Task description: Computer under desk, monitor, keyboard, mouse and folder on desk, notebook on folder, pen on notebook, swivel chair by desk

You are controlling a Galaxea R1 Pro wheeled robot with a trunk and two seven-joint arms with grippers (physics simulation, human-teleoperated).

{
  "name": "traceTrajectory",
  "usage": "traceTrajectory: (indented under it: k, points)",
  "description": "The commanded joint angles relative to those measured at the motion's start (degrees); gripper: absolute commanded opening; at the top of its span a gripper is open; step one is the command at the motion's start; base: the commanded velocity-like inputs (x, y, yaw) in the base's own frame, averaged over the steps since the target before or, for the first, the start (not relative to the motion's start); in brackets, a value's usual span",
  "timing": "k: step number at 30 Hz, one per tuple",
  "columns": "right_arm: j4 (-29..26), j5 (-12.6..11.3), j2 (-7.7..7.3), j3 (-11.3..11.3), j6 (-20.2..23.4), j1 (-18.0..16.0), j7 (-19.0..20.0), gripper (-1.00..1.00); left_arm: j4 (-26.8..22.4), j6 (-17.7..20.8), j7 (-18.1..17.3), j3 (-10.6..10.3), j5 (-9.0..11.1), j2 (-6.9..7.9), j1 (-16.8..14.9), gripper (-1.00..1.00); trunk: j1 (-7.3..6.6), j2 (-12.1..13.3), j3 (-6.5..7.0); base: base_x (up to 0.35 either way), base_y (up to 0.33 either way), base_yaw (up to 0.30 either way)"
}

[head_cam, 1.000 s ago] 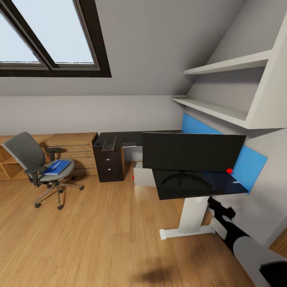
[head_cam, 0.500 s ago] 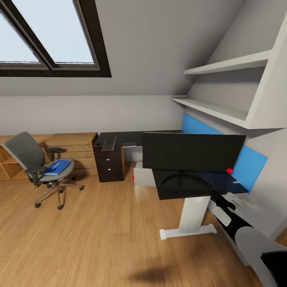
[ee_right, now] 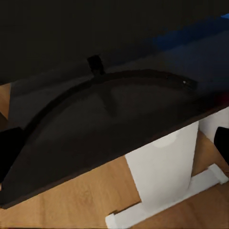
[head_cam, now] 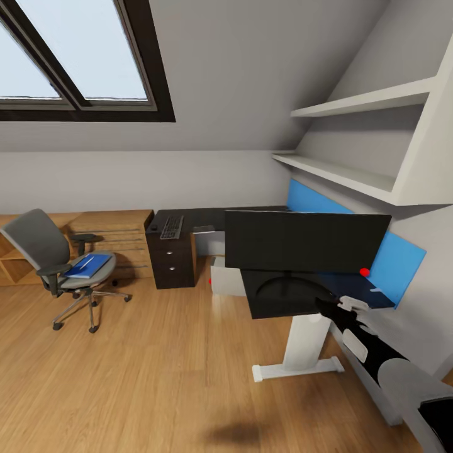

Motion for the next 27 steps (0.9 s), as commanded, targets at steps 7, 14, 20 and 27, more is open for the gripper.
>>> traceTrajectory:
  k: [7,14,20,27]
  points:
    - [0.0,3.0,3.41,0.9,-2.0,0.0,1.1,1.0,0.0,-0.4,0.2,-0.6,0.4,-0.12,0.0,1.0,0.06,-0.1,-0.13,0.118,0.0,0.0]
    - [0.1,11.9,9.16,1.4,-6.0,0.2,0.7,1.0,0.0,-0.5,0.1,-0.6,0.4,-0.16,0.0,1.0,0.06,-0.1,-0.13,0.157,0.0,0.0]
    - [0.0,14.2,13.28,1.6,-6.6,0.2,-0.6,1.0,0.0,-0.5,0.1,-0.7,0.4,-0.16,0.0,1.0,0.06,-0.1,-0.13,0.105,0.0,0.0]
    - [-2.5,14.8,18.03,2.6,-6.1,0.2,-6.5,1.0,0.0,-0.5,0.1,-0.7,0.3,-0.16,0.0,1.0,0.06,-0.1,-0.13,0.015,0.0,0.0]
